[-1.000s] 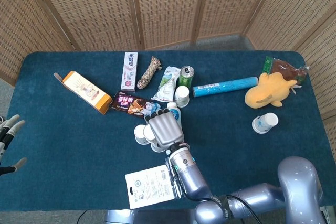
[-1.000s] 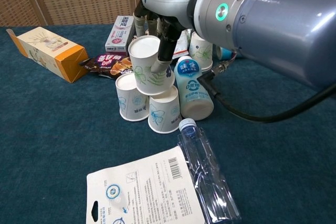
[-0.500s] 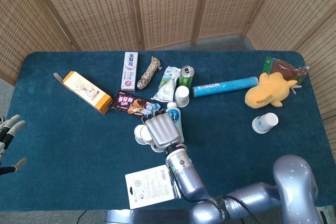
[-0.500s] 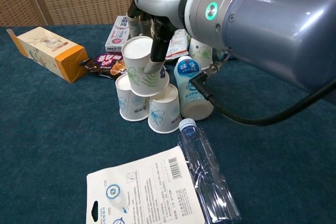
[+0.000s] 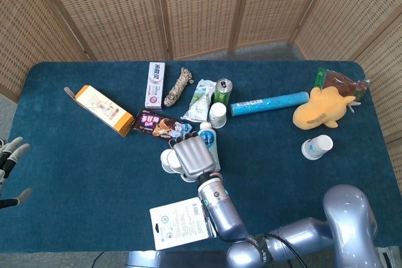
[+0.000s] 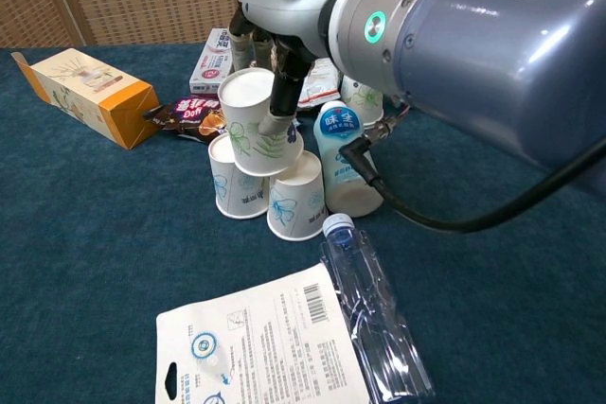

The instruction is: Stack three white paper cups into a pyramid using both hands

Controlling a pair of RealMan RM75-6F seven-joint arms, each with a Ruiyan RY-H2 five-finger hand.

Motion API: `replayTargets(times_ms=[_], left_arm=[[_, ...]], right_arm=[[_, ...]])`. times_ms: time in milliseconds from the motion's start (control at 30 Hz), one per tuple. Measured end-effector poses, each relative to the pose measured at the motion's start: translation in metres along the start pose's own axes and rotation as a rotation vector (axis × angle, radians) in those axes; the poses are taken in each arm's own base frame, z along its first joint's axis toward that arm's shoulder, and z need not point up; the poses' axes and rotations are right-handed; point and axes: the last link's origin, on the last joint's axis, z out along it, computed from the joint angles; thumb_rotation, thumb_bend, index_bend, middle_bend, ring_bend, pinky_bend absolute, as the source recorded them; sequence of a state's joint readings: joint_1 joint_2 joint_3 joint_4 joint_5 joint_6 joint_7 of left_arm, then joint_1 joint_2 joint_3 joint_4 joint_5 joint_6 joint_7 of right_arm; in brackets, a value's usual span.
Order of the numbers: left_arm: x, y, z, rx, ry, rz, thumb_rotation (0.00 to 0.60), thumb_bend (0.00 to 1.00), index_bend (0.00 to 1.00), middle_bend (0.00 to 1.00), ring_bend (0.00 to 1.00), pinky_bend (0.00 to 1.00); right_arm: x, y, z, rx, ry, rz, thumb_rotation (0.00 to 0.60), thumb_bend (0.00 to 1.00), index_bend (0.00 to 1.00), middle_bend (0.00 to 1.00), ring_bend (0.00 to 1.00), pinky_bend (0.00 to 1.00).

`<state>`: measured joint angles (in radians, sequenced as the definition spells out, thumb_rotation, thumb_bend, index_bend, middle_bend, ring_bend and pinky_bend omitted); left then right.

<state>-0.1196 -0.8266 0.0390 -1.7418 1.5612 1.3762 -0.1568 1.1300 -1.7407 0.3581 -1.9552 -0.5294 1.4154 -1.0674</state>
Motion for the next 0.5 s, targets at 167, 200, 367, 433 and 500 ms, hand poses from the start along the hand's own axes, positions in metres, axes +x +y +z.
replayTargets(times_ms=[167, 200, 367, 433, 500], left_arm=[[0.0006, -0.0006, 0.0001, 0.001, 0.001, -0.003, 0.600, 0.31, 0.00, 0.00, 0.00, 0.00], [0.0006, -0.0006, 0.0001, 0.001, 0.001, -0.003, 0.600, 0.31, 0.00, 0.00, 0.00, 0.00], [0.0003, -0.0005, 0.0005, 0.001, 0.000, -0.003, 0.600, 0.31, 0.00, 0.00, 0.00, 0.00], [0.0002, -0.0005, 0.0005, 0.002, 0.000, -0.002, 0.600, 0.31, 0.00, 0.00, 0.00, 0.00], [0.0002, -0.0004, 0.0004, 0.002, 0.000, -0.001, 0.600, 0.31, 0.00, 0.00, 0.00, 0.00]], right_arm=[[0.0005, 0.0043, 0.0000, -0.009, -0.001, -0.003, 0.600, 0.16, 0.32, 0.42, 0.27, 0.36], [0.0004, 0.0051, -0.0001, -0.009, -0.001, -0.003, 0.600, 0.15, 0.32, 0.41, 0.27, 0.36], [0.0025, 0.0061, -0.0029, 0.002, 0.000, 0.001, 0.600, 0.10, 0.29, 0.38, 0.27, 0.36], [0.0040, 0.0056, -0.0045, 0.008, 0.001, 0.004, 0.600, 0.07, 0.26, 0.36, 0.26, 0.36], [0.0066, 0.0049, -0.0067, 0.016, 0.002, 0.015, 0.600, 0.06, 0.23, 0.33, 0.25, 0.36]])
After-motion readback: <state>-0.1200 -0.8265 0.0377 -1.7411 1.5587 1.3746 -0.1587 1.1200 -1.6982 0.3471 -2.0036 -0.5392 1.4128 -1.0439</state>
